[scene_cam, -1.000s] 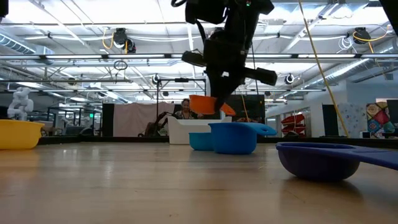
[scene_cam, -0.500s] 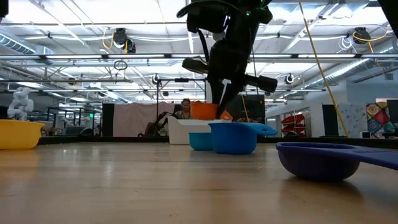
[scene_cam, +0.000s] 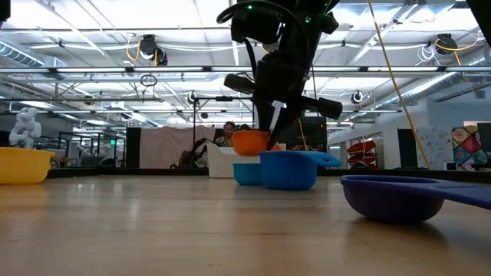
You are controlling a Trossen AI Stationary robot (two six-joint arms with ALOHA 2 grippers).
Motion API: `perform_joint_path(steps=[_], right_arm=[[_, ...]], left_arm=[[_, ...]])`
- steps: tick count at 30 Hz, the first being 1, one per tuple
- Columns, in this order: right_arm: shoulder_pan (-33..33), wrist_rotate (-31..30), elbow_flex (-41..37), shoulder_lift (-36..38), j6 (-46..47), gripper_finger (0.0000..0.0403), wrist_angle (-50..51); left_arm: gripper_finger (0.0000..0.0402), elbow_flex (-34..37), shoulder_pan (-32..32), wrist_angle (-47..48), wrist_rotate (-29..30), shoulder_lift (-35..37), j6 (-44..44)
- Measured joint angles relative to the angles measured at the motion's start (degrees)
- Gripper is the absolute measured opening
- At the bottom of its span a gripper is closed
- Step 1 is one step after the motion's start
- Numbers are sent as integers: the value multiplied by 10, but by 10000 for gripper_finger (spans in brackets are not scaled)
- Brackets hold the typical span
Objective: Nest measuring cups in basket
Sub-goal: Stack the orange measuring cup on top of the light blue measuring cup, then stack the nested measuring cups on top of the green measuring cup
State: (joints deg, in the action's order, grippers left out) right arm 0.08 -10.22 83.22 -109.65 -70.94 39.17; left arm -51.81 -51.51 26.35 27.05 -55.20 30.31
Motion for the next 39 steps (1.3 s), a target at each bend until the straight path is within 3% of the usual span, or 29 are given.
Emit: perform_joint_path(steps=[10, 17, 22, 26, 33, 39], right_arm=[[0, 13, 0, 0, 13, 142, -40], [0, 6, 0, 0, 13, 159, -42], [-4, -42, 0, 0, 38, 160, -43], [-20, -80, 0, 0, 134, 160, -41], [-35, -75, 0, 0, 361, 160, 7], [-37, -14, 0, 5, 500, 160, 23]], left_arm=[[149, 0, 0, 0, 0, 0, 3], [150, 0, 0, 0, 0, 0, 5], [149, 0, 0, 0, 0, 0, 7], [150, 0, 0, 5, 0, 0, 10], [150, 0, 0, 5, 0, 0, 16], [150, 0, 0, 5, -1, 0, 3]])
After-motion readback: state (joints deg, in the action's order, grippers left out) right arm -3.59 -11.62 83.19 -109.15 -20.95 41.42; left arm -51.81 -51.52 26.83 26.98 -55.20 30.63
